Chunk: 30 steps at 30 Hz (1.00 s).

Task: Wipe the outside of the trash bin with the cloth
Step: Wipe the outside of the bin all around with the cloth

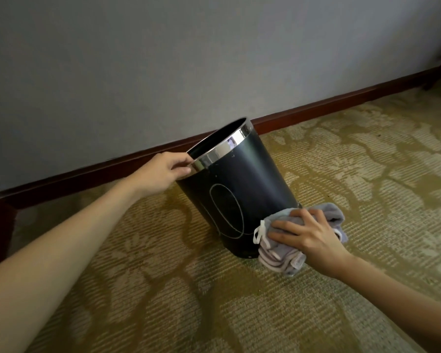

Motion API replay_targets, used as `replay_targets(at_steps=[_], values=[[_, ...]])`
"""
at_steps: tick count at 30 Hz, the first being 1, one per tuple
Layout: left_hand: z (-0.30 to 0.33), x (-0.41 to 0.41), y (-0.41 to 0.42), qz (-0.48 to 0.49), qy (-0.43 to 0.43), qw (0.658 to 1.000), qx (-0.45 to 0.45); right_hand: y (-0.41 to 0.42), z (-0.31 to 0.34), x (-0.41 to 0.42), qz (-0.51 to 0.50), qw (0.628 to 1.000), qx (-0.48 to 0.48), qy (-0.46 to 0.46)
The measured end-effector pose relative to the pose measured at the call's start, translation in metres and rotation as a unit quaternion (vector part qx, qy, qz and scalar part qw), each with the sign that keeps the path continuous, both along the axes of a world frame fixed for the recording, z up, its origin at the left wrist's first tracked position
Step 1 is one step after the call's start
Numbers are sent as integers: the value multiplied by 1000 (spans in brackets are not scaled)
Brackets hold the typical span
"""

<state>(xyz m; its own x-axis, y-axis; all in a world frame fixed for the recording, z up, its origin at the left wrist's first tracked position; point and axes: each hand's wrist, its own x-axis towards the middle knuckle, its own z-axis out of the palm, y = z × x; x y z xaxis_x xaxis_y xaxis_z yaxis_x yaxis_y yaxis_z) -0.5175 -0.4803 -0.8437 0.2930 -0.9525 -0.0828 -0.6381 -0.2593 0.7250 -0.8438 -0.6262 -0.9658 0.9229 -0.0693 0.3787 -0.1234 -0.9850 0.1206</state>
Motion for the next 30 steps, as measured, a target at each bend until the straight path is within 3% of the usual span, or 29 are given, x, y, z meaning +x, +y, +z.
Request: replay_targets(at_steps=[10,19,24,30], values=[[-13,-21,10,61,-60,996,-30,19,9,6,-11,1000,24,-10],[29,-29,10,65,-165,984,3,40,24,14,31,997,68,-9],[32,-24,13,104,-162,981,-8,43,26,27,49,996,73,-10],[13,-24,16,80,-160,983,-45,42,28,24,27,992,121,-24]])
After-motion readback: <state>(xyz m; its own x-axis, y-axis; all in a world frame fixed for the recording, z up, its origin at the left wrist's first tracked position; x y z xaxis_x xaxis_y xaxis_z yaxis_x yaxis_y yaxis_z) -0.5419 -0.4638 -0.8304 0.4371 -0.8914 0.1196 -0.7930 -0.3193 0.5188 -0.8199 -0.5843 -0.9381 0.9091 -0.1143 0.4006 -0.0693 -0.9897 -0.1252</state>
